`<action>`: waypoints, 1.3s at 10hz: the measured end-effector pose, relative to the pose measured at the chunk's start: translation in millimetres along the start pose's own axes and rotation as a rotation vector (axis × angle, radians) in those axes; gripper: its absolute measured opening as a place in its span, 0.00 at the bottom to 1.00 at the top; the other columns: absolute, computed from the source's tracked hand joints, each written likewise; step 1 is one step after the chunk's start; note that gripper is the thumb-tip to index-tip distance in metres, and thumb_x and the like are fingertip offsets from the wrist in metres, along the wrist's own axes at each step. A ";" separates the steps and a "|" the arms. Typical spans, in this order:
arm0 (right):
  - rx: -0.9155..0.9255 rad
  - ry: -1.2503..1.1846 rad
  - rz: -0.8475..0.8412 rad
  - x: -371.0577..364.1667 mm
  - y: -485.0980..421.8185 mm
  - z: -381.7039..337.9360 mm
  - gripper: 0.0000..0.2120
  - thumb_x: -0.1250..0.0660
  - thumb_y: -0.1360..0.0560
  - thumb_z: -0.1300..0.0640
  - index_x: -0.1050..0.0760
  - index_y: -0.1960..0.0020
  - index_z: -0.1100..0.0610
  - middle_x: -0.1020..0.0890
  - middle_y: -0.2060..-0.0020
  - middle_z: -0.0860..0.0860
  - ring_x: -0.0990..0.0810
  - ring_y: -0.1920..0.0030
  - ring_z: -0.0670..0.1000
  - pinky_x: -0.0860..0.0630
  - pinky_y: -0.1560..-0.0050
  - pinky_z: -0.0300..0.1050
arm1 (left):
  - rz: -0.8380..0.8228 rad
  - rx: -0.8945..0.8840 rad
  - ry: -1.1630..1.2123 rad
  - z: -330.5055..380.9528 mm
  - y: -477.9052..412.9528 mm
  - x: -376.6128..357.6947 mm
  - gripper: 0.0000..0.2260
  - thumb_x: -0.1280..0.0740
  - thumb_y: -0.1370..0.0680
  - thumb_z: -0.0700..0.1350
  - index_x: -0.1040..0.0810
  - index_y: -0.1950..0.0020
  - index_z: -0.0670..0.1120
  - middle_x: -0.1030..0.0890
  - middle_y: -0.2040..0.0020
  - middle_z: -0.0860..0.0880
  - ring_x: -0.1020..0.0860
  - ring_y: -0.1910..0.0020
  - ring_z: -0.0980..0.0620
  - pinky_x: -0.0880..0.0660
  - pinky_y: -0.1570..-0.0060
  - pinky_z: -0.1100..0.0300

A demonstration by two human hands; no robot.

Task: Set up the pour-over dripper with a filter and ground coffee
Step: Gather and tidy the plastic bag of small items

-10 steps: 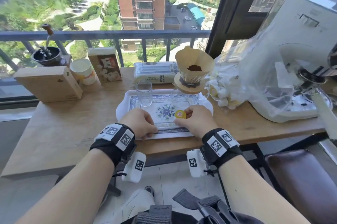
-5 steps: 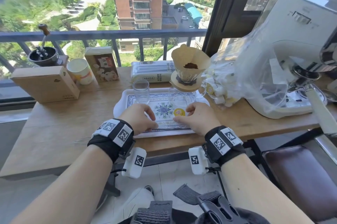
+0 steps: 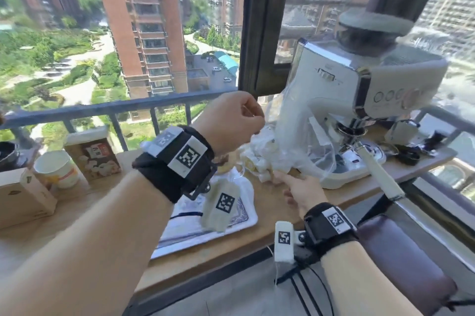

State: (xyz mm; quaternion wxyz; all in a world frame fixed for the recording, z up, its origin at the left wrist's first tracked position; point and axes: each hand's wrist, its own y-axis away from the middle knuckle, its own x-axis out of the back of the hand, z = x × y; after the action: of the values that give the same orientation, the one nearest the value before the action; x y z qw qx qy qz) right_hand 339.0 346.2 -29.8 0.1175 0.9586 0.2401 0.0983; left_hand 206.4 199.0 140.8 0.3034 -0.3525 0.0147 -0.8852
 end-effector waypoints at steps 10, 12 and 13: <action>0.087 -0.217 -0.150 -28.1 -9.3 7.3 0.12 0.36 0.27 0.70 0.16 0.61 0.61 0.16 0.59 0.62 0.18 0.58 0.58 0.19 0.54 0.53 | -0.141 0.603 -0.332 -130.2 -5.6 -65.1 0.31 0.25 0.24 0.41 0.32 0.27 0.32 0.20 0.37 0.38 0.20 0.38 0.39 0.27 0.54 0.56; 0.090 0.031 -0.176 -21.6 -14.6 34.5 0.22 0.22 0.32 0.54 0.20 0.42 0.61 0.15 0.47 0.58 0.16 0.47 0.59 0.17 0.44 0.58 | -0.037 0.567 -0.206 -156.0 -7.2 -57.4 0.15 0.29 0.21 0.46 0.17 0.41 0.37 0.15 0.42 0.39 0.18 0.42 0.40 0.25 0.52 0.55; 0.076 0.104 -0.207 -20.6 -2.1 46.0 0.28 0.19 0.42 0.50 0.19 0.43 0.54 0.14 0.49 0.52 0.15 0.47 0.53 0.18 0.45 0.53 | -0.003 0.557 -0.183 -156.8 -11.4 -53.7 0.13 0.30 0.20 0.48 0.16 0.47 0.37 0.15 0.46 0.37 0.17 0.44 0.38 0.22 0.47 0.50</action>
State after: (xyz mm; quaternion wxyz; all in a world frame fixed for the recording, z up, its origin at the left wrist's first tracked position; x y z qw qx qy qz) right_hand 331.6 329.8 -77.0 0.0780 0.9260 0.3472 0.1260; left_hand 131.7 208.3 -7.2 0.3872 -0.3340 -0.2570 -0.8200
